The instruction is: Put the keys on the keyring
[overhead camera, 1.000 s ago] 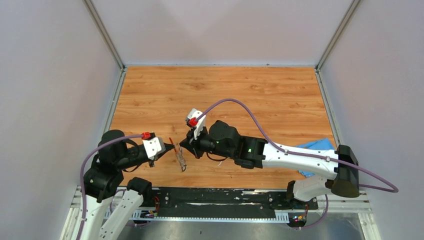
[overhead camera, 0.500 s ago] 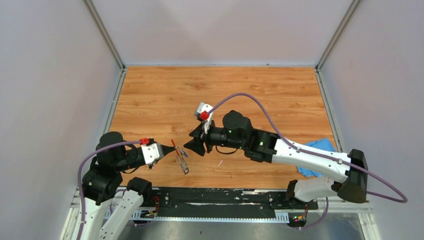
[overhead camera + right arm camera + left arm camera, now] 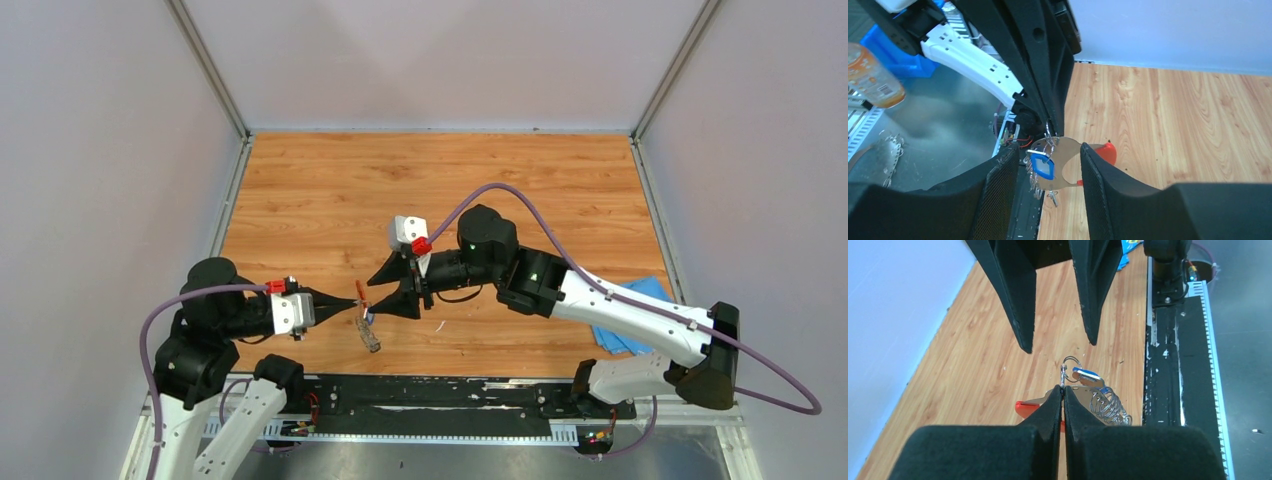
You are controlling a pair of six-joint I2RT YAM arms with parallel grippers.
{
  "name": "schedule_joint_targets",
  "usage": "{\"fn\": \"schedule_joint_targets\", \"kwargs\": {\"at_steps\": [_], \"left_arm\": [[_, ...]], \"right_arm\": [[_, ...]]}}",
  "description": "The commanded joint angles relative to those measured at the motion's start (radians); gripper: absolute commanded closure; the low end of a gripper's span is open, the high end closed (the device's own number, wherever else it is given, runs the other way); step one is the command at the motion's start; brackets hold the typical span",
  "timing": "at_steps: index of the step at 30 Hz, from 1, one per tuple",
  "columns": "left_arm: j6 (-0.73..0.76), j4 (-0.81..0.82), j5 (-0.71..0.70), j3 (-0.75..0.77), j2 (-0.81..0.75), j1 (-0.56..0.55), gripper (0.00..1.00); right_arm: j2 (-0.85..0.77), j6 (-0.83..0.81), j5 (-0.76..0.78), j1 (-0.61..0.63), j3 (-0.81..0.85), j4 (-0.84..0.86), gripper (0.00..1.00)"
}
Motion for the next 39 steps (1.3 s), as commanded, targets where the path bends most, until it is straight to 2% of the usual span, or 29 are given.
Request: {"fn": "schedule_joint_targets", "kwargs": {"at_steps": [1,12,16,19,22,26,29,32,34,39], "left_arm": [[-0.024,0.027,0.066,0.04,0.024,0.004,1.0],[-0.032,0.026,0.075,0.042,0.014,0.004,1.0],[-0.033,0.026,0.067,0.043,0.009,0.004,1.0],[-0.035,0.027,0.058,0.043,0.004,0.004,1.0],[-0.036,0.027,0.056,0.043,0.001,0.004,1.0],[-0.032,0.028,0.044,0.028,-0.005,0.004,1.0],[-0.001,0.028,0.012,-0.014,-0.035,0.004,0.77],[0.019,0.029,0.012,-0.032,-0.05,0.004,0.66],[0.014,0.029,0.018,-0.026,-0.034,0.004,0.63],[0.009,0.028,0.019,0.001,0.032,0.003,0.62]], "right_arm": [[0.02,-0.028,-0.115,-0.009,0.037,0.022,0.51],[0.055,0.022,-0.133,-0.008,0.039,0.097,0.67],[0.074,0.034,-0.147,-0.007,0.046,0.104,0.78],[0.08,0.031,-0.142,-0.007,0.046,0.089,0.85],[0.08,0.011,-0.126,-0.008,0.057,0.054,0.99],[0.075,-0.039,-0.057,-0.007,0.108,-0.081,1.0],[0.089,-0.058,-0.002,-0.008,0.173,-0.202,1.0],[0.126,-0.08,0.015,-0.001,0.249,-0.332,1.0],[0.148,-0.107,0.04,0.013,0.292,-0.402,1.0],[0.194,-0.17,0.101,0.051,0.377,-0.513,1.0]]}}
